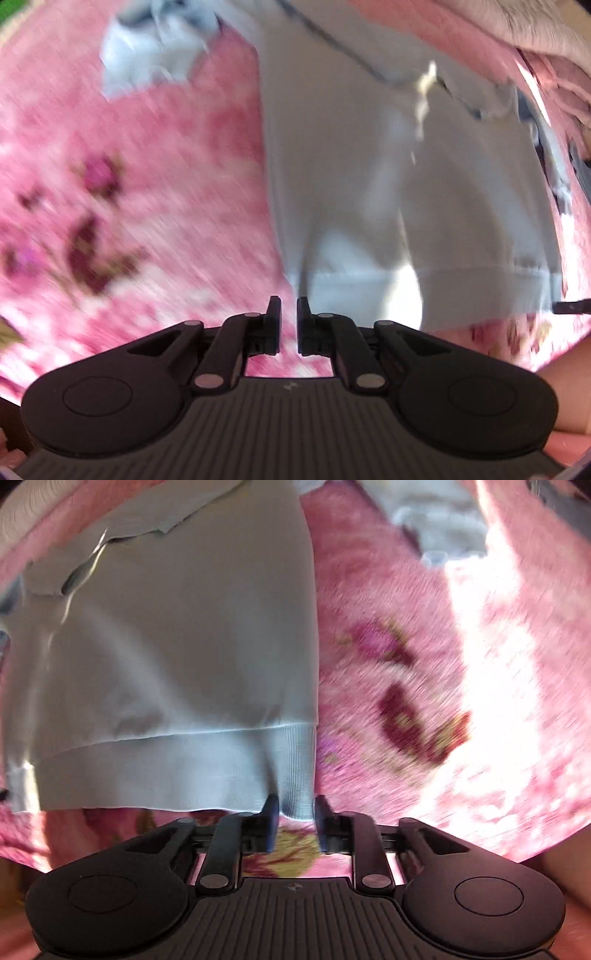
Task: Fold clothes
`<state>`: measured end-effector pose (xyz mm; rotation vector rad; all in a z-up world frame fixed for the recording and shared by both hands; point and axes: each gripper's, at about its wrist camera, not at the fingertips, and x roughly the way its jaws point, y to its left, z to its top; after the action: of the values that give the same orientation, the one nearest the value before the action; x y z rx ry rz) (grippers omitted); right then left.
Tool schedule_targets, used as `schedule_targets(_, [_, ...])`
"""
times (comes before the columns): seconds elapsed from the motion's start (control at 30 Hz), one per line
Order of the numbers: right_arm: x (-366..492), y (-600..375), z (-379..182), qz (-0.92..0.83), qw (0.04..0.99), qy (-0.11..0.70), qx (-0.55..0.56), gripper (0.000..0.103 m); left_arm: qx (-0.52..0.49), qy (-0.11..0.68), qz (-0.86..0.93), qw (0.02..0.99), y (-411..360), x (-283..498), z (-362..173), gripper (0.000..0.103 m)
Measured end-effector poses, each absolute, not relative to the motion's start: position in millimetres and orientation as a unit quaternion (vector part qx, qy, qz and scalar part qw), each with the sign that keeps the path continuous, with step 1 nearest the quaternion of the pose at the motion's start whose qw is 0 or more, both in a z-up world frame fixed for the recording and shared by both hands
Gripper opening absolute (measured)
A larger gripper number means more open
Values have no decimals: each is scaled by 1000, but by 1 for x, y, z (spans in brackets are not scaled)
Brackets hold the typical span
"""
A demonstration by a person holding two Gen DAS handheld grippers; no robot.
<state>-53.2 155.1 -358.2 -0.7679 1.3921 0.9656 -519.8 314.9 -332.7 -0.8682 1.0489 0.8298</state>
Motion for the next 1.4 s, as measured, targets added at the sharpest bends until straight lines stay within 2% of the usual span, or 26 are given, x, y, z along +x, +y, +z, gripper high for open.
schedule_targets(0.13, [-29,178,-317,441,657,543,-280,27,-356,434,395,727,346,-506,-308,6])
schedule_targets(0.27, [-13,217,-299,493,677,491,-243,27,-328,411,387,758,379,-466,-314,6])
schedule_targets(0.47, [-14,290,-343,565,634,457,-265,26,-281,429,381,769,420,-399,-354,6])
schedule_targets(0.67, [-7,357,-394,627,573,450,-277,26,-267,442,385,765,451,-365,-386,6])
schedule_targets(0.87, [-24,413,-425,678,508,386,-366,26,-217,469,356,778,491,-324,-403,8])
schedule_targets(1.0, [-10,468,-417,676,552,337,-353,26,-180,444,373,794,548,-296,-388,7])
schedule_targets(1.13, [32,525,-383,641,664,295,-246,26,-174,371,434,803,615,-276,-357,8])
schedule_targets(1.27, [81,533,-357,618,672,373,-169,26,-218,329,460,795,632,-275,-340,9])
schedule_targets(1.33, [96,508,-352,617,657,405,-155,26,-230,345,446,793,614,-277,-343,9])
schedule_targets(1.4, [95,470,-352,606,658,406,-189,26,-239,373,425,789,584,-282,-351,9])
